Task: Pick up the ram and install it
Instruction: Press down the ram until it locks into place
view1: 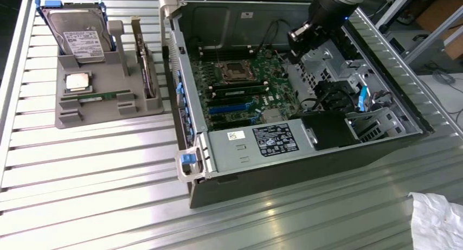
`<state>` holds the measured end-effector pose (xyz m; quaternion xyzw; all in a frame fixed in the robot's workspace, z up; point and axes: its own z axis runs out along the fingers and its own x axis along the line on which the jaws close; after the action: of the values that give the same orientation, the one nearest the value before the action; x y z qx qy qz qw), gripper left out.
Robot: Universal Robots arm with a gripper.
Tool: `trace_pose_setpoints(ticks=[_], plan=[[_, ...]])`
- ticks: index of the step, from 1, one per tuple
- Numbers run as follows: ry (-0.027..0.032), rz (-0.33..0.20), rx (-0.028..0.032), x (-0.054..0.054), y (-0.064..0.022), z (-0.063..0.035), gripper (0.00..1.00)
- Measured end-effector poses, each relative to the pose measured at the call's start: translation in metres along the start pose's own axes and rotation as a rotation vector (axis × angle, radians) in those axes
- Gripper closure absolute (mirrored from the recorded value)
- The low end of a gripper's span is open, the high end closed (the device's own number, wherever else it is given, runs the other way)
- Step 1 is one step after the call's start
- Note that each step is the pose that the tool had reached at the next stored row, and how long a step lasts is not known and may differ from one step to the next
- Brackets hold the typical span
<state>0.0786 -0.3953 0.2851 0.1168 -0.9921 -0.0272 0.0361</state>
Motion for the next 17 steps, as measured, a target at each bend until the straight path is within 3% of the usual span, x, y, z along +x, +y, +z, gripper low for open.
trace_pose_setpoints(ticks=[17], plan=[[-0.0146,0.234,-0.0153,0.0000,0.0000,0.0000,0.89]])
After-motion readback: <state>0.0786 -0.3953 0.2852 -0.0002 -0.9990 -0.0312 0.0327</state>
